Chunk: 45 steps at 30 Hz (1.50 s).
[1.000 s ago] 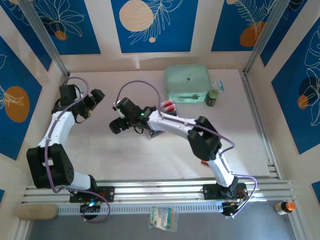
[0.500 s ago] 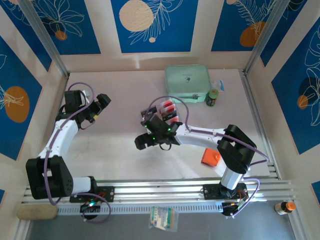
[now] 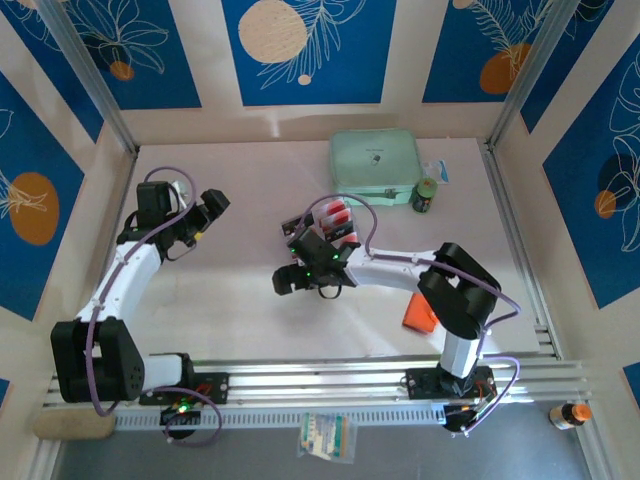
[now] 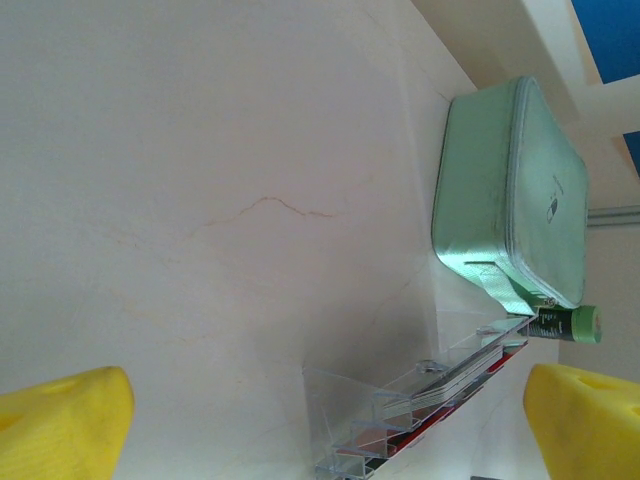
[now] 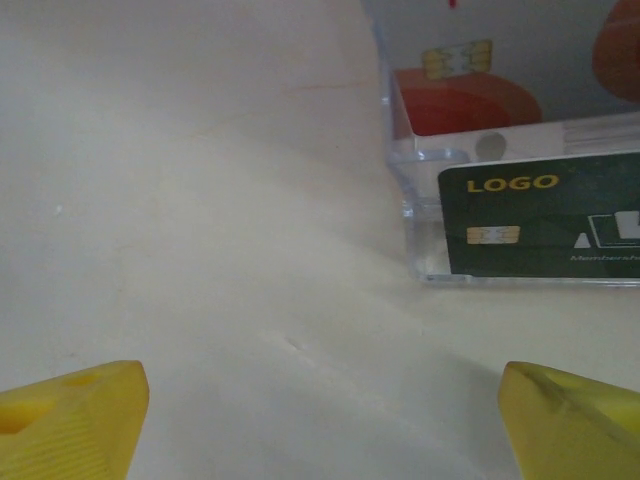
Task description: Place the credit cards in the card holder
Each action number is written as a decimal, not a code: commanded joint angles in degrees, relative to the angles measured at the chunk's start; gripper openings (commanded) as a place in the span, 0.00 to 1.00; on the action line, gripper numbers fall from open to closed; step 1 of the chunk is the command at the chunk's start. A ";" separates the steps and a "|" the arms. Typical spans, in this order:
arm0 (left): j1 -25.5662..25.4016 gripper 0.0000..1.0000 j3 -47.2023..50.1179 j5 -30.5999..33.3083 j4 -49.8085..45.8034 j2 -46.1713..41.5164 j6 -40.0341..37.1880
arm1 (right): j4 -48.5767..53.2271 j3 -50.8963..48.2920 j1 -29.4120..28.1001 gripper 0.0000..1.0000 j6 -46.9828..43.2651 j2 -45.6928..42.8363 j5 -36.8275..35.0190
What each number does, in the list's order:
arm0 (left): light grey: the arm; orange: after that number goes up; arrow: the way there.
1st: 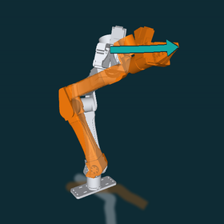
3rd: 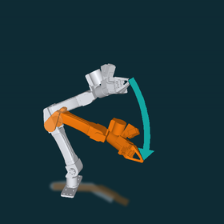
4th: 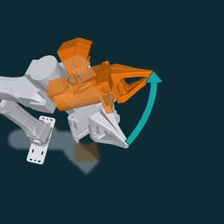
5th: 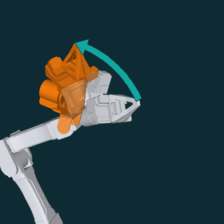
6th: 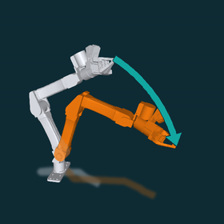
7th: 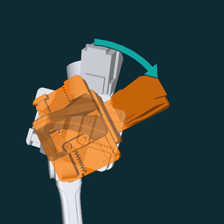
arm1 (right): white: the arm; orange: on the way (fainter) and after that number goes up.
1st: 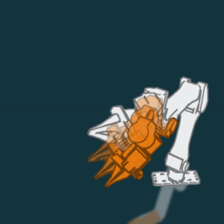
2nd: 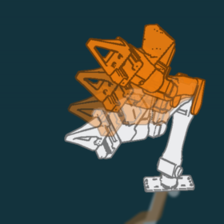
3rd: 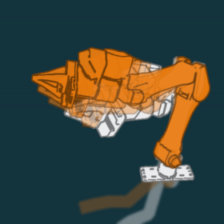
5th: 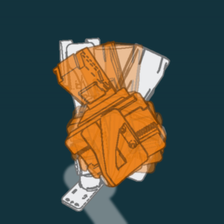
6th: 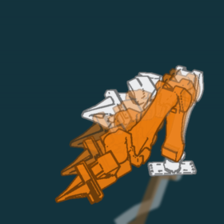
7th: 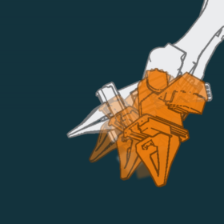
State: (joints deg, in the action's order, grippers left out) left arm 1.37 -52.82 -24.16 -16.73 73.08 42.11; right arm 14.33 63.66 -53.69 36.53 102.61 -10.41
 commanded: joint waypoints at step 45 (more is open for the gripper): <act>-11.26 1.00 4.99 3.51 0.19 -5.01 1.35 | 8.00 -14.27 13.44 0.90 11.29 -26.55 6.73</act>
State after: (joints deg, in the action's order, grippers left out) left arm -6.42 -49.63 -22.61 -15.68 71.02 43.22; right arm 15.25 55.18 -43.18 42.11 82.98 -0.69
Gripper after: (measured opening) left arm 0.998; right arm 0.896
